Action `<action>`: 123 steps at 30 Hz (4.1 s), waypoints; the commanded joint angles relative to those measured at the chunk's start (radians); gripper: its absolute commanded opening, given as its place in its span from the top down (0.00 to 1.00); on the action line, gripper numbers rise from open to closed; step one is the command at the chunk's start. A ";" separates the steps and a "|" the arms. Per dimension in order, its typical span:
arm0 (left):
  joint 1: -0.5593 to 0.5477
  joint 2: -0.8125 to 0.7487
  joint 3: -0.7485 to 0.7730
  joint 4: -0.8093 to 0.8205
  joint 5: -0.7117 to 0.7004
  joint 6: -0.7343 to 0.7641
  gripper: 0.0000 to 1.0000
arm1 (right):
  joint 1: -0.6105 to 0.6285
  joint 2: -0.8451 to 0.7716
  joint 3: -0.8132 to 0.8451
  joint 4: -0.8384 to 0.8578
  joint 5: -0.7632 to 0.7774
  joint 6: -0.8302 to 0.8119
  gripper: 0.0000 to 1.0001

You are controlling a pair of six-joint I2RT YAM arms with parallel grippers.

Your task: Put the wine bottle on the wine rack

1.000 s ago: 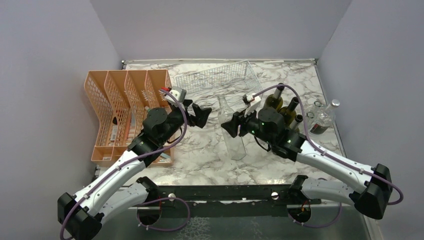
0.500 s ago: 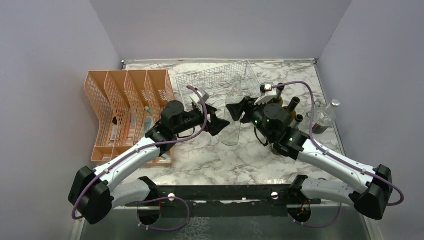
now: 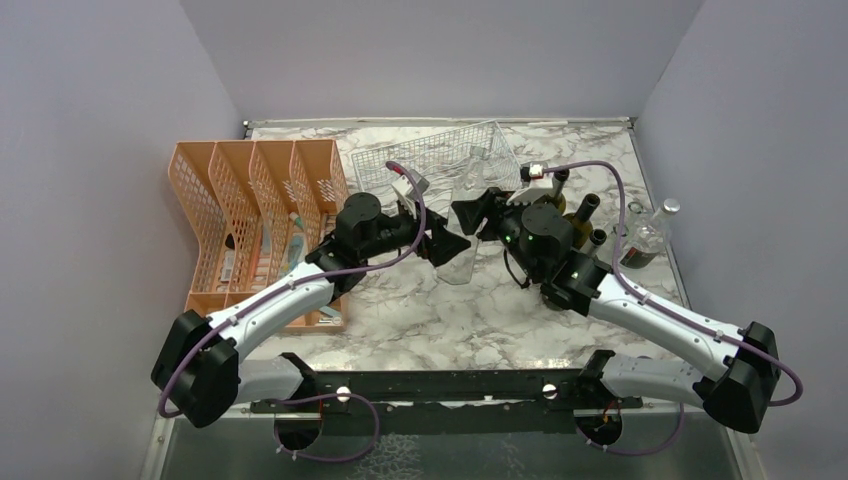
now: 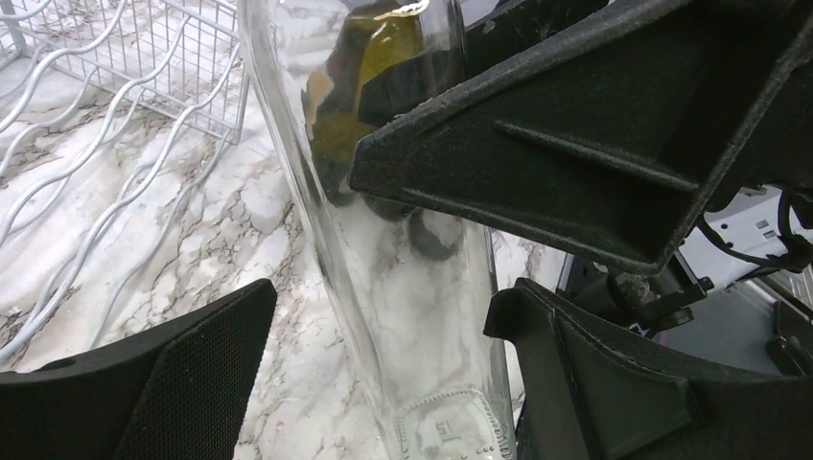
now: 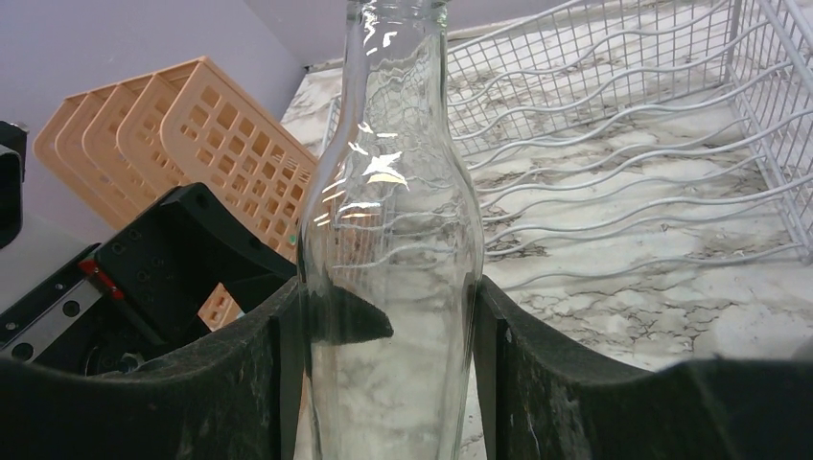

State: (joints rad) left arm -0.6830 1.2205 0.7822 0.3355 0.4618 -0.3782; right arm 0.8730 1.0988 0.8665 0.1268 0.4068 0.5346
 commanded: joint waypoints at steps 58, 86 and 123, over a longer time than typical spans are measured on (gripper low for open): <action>-0.042 -0.129 0.097 -0.164 0.026 1.630 1.00 | 0.007 -0.058 0.804 -1.131 -0.406 -0.327 0.17; -0.043 -0.092 0.290 -0.342 0.177 1.910 1.00 | 0.007 0.004 0.635 -1.053 -0.496 -0.282 0.59; -0.043 -0.329 0.005 0.128 -0.456 0.831 0.01 | 0.007 -0.078 0.256 -0.679 -0.254 -0.202 0.99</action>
State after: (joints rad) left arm -0.7258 0.9119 0.7601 0.3416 0.3492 0.8654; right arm 0.8814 1.0359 1.1744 -0.7219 0.1535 0.3321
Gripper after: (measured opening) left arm 0.987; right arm 0.626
